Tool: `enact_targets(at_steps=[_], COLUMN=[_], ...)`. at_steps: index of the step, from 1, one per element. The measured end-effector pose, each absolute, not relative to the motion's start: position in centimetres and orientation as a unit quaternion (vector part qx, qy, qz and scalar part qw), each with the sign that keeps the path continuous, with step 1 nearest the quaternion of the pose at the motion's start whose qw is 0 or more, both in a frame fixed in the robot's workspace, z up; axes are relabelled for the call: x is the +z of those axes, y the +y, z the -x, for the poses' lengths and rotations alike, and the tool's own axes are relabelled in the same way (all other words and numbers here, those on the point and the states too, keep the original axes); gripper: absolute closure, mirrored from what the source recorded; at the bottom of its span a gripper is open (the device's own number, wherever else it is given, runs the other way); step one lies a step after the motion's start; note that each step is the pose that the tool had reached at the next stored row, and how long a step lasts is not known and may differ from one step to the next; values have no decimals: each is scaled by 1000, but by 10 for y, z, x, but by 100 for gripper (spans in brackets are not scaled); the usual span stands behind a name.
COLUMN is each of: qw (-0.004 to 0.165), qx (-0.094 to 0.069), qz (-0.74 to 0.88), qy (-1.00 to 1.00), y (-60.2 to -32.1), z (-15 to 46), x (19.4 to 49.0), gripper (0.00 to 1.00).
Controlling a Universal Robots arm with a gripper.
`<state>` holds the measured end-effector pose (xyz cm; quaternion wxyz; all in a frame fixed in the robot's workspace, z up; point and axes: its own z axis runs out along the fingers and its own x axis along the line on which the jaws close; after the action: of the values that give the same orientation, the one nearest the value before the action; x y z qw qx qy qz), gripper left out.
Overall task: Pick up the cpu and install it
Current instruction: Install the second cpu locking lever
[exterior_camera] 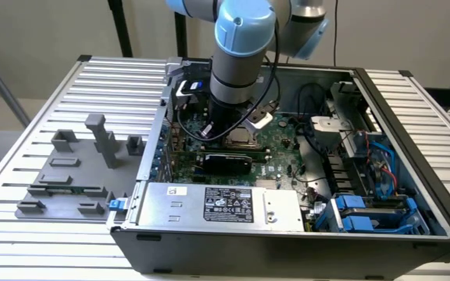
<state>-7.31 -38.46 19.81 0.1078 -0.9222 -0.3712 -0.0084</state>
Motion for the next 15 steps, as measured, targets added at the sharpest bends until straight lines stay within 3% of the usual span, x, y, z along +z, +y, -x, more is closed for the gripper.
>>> enact_targets(at_steps=[15], qw=[101], qx=[-5], qz=[923], qy=[-371], y=[-383], z=[73], x=[216], gripper=[89])
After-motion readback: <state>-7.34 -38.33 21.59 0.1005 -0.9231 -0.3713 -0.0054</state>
